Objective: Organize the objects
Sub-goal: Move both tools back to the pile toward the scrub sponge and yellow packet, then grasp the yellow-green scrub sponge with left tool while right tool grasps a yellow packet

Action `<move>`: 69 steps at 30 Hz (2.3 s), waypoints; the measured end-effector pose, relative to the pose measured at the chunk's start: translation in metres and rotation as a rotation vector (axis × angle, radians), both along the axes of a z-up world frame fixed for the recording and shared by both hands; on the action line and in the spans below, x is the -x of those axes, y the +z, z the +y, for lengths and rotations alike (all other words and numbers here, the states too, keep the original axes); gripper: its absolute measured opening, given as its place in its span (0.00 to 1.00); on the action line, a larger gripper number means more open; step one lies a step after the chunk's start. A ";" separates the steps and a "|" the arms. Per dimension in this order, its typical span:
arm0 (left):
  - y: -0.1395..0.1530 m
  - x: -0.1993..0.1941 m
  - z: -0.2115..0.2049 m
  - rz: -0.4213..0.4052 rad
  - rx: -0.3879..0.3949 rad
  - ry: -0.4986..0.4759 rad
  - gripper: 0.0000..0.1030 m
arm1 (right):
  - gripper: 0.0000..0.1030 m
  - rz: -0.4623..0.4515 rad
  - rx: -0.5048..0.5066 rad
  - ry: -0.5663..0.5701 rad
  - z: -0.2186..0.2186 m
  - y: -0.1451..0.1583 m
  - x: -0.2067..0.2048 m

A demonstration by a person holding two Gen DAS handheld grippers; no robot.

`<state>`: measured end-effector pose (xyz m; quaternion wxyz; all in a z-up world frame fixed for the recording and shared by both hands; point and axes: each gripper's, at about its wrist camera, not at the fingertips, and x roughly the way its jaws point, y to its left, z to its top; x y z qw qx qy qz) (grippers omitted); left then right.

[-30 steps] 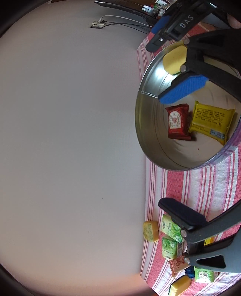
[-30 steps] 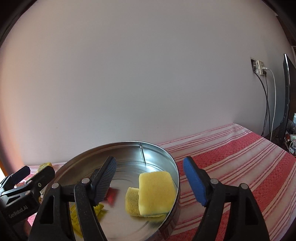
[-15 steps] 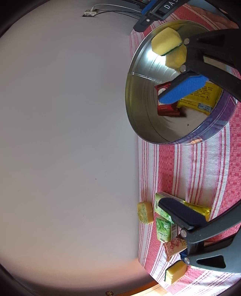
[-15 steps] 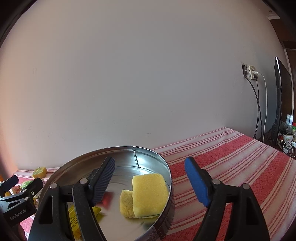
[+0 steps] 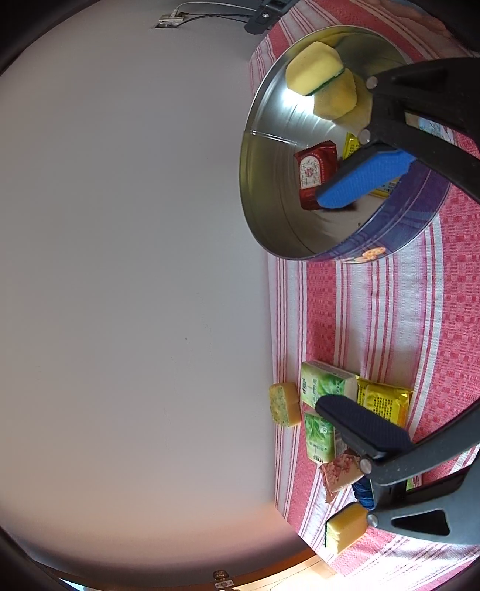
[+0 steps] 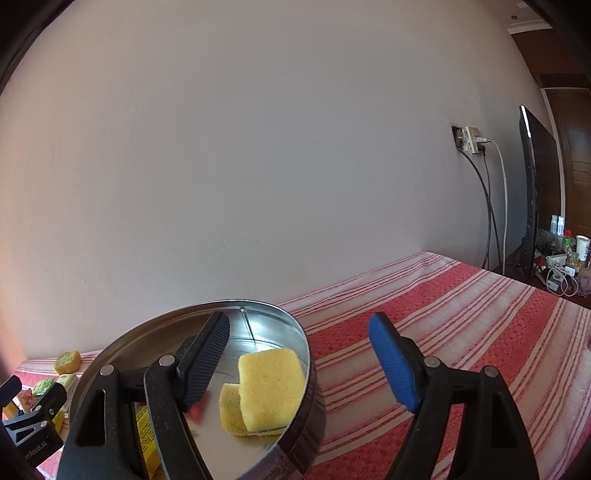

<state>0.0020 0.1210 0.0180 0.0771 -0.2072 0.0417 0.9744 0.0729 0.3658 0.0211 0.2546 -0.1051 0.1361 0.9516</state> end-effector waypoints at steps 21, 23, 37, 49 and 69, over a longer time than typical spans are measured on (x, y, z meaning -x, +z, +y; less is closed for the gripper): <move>-0.004 0.003 -0.056 -0.030 -0.021 0.014 0.99 | 0.77 -0.029 0.006 0.024 -0.049 0.002 -0.004; -0.004 0.005 -0.067 -0.027 -0.019 0.030 0.99 | 0.77 -0.040 0.006 0.050 -0.060 0.002 -0.002; -0.008 0.024 -0.162 -0.060 -0.018 0.175 0.99 | 0.77 -0.104 0.013 0.261 -0.155 -0.004 0.033; -0.010 0.046 -0.237 -0.068 0.011 0.329 0.99 | 0.77 -0.223 0.007 0.486 -0.247 -0.014 0.075; -0.031 0.099 -0.276 -0.295 -0.074 0.318 0.99 | 0.77 -0.540 0.197 0.662 -0.310 -0.063 0.151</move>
